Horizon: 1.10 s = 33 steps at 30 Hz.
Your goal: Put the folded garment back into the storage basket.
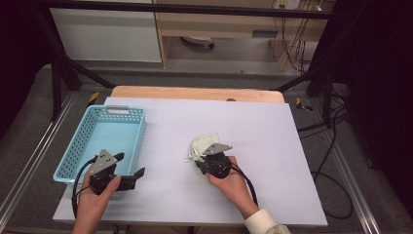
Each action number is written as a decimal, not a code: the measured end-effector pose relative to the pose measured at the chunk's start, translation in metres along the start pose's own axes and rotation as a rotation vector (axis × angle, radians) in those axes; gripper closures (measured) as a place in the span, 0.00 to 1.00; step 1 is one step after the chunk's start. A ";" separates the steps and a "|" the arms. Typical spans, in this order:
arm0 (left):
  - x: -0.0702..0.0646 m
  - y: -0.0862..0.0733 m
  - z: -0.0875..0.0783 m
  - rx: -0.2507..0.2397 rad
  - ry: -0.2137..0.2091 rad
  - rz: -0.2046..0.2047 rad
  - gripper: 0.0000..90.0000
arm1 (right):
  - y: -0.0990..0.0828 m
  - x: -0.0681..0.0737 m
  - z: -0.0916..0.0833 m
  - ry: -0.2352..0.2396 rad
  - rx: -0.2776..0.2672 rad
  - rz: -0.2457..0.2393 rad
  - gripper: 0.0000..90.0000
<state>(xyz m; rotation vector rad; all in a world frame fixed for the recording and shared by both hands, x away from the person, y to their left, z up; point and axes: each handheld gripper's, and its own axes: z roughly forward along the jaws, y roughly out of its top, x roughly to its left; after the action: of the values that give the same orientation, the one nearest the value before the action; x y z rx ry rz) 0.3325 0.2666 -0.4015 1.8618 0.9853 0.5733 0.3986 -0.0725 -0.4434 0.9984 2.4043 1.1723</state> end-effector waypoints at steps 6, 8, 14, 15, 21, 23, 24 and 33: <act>-0.001 0.000 0.000 -0.006 -0.002 -0.004 0.07 | -0.006 0.012 -0.009 0.022 0.005 -0.011 0.82; -0.002 0.001 -0.001 -0.008 -0.002 -0.002 0.07 | -0.007 0.016 -0.012 0.027 0.004 -0.011 0.82; -0.001 0.000 0.000 -0.006 -0.005 0.000 0.07 | -0.013 0.033 -0.022 0.057 0.011 -0.027 0.82; -0.001 0.000 0.000 -0.005 -0.004 -0.003 0.07 | -0.015 0.037 -0.023 0.065 0.014 -0.025 0.82; -0.001 0.000 -0.001 -0.006 -0.004 -0.001 0.07 | -0.018 0.053 -0.025 0.090 0.038 -0.040 0.82; -0.002 0.001 -0.001 -0.008 -0.004 -0.003 0.07 | -0.019 0.057 -0.025 0.091 0.038 -0.043 0.82; -0.002 0.001 -0.001 -0.006 -0.002 -0.002 0.07 | -0.020 0.059 -0.025 0.092 0.040 -0.044 0.82; -0.001 0.000 0.000 -0.004 -0.003 -0.004 0.07 | -0.019 0.069 -0.021 0.112 0.052 -0.056 0.82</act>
<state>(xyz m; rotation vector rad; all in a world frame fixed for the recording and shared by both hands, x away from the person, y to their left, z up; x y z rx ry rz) 0.3319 0.2661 -0.4010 1.8561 0.9847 0.5696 0.3288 -0.0451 -0.4419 0.8965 2.5445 1.1814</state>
